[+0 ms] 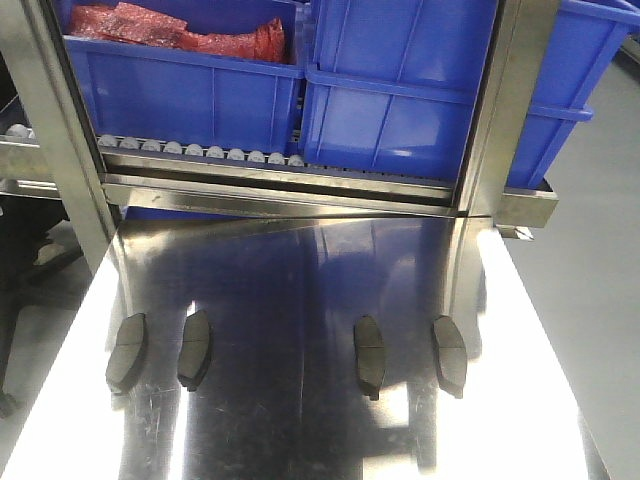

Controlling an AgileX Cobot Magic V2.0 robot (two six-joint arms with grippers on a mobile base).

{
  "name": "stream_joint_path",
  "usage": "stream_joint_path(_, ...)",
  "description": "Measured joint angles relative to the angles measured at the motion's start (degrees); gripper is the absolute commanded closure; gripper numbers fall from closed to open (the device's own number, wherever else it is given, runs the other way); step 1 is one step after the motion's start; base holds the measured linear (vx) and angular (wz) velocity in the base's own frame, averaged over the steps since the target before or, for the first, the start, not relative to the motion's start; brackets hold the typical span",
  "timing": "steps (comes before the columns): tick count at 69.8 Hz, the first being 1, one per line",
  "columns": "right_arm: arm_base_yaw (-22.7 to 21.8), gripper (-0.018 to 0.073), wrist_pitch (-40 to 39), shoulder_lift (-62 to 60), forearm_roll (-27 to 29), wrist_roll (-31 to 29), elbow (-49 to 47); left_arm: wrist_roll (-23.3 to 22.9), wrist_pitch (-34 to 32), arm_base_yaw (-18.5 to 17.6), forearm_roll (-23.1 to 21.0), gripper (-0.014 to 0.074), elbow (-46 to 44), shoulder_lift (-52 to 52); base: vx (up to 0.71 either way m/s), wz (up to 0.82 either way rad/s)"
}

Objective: Move and align brake pads A on conveyor

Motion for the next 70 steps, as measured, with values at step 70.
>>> stream_joint_path(70, 0.0, 0.0563, 0.0, 0.0, 0.0, 0.0, 0.0, 0.0, -4.4, 0.0, 0.0, 0.0603, 0.0, 0.0, 0.0, 0.0)
